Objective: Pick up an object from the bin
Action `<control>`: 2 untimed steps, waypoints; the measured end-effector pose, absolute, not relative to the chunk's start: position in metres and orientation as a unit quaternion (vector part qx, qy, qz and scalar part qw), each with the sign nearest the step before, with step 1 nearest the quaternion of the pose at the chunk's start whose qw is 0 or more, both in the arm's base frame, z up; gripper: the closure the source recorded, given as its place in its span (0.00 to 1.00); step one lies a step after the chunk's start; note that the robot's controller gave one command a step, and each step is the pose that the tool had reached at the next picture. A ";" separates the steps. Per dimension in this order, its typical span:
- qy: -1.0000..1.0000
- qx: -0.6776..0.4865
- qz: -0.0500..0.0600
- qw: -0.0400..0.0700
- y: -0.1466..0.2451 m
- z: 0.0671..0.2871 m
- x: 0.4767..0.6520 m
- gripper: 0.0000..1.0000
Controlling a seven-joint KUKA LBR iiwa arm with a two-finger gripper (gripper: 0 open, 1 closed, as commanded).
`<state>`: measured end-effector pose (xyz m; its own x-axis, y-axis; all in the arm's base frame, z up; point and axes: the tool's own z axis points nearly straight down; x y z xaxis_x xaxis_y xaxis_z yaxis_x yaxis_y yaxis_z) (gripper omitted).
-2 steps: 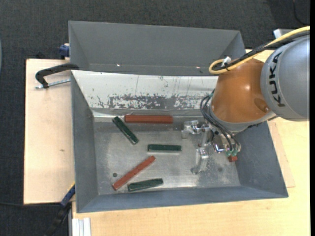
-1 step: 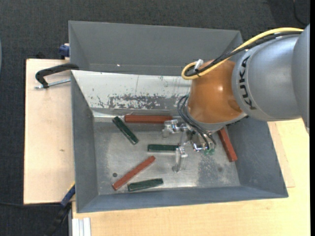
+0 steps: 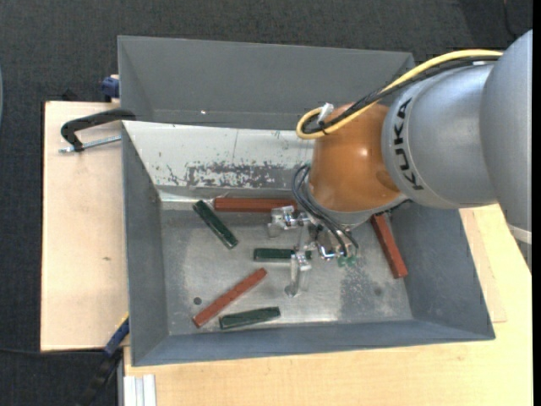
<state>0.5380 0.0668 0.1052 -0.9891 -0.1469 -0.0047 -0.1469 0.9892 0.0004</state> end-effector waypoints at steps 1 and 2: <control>0.995 -0.100 0.000 0.001 -0.025 0.071 0.552 1.00; 0.995 -0.101 0.000 0.001 -0.025 0.071 0.552 0.00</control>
Offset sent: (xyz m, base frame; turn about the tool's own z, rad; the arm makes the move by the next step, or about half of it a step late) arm 0.0000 0.0000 0.0000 0.0000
